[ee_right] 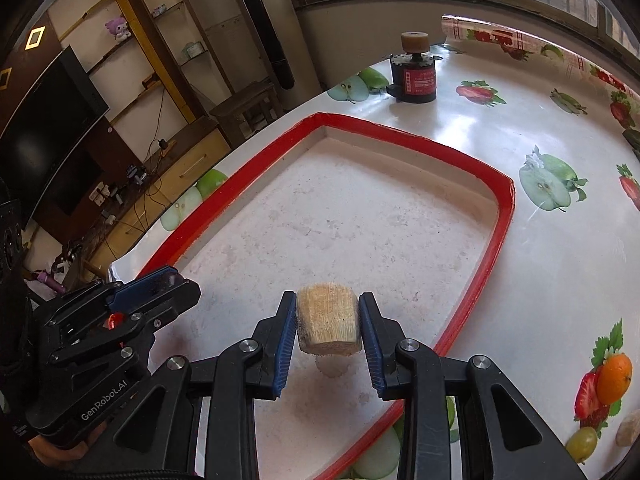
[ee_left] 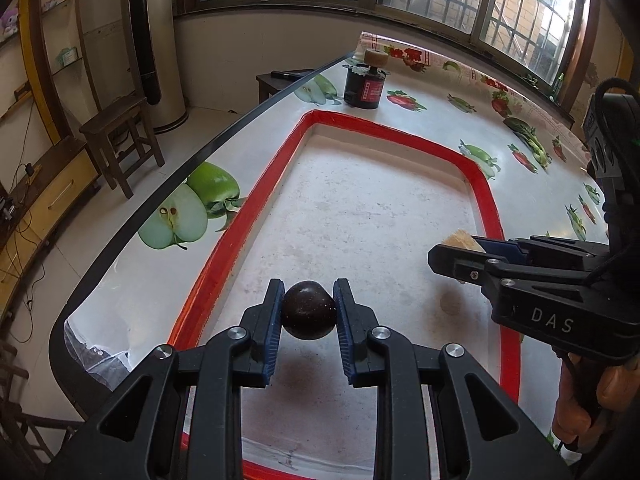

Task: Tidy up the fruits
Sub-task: 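Carry the plum and cork with both tools over the red-rimmed tray, then open both tools to drop the plum and cork into the tray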

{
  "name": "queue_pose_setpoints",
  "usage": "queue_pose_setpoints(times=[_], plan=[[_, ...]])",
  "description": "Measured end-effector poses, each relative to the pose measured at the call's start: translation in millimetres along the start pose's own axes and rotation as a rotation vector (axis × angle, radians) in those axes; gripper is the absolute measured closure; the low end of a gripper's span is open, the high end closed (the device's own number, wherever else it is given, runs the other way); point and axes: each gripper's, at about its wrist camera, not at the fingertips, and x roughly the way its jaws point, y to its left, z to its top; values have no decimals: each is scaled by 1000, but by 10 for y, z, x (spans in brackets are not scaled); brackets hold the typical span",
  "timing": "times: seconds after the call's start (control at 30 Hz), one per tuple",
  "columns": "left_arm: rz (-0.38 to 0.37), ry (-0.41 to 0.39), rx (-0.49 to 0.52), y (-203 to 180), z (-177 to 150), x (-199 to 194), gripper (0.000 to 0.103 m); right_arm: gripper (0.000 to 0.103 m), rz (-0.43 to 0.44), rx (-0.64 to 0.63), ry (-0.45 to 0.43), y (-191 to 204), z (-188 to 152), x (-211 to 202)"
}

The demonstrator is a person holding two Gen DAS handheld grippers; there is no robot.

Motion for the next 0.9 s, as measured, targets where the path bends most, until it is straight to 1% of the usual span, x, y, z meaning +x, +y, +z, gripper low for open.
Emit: queue_pose_setpoints(times=[0.17, 0.4, 0.47, 0.53, 0.6, 0.67, 0.73, 0.8, 0.9], plan=[[-1, 28, 1, 12, -43, 111, 81, 71, -27, -16, 21, -10, 32, 159], [2, 25, 11, 5, -61, 115, 80, 68, -37, -42, 17, 18, 26, 196], [5, 29, 7, 3, -60, 111, 79, 64, -24, -39, 14, 22, 19, 169], [10, 34, 9, -7, -61, 99, 78, 53, -25, -41, 2, 31, 16, 114], [8, 37, 8, -12, -67, 72, 78, 47, -25, -45, -12, 43, 12, 34], [11, 31, 8, -23, -73, 32, 72, 47, -20, -46, -28, 45, -3, -70], [24, 12, 12, -45, -77, -27, 48, 45, -18, -41, -46, 34, -34, -183], [32, -12, 16, -68, -79, -102, 40, 44, -15, -35, -61, 17, -90, -301], [30, -20, 16, -90, -76, -161, 40, 43, -15, -27, -80, -6, -190, -464]])
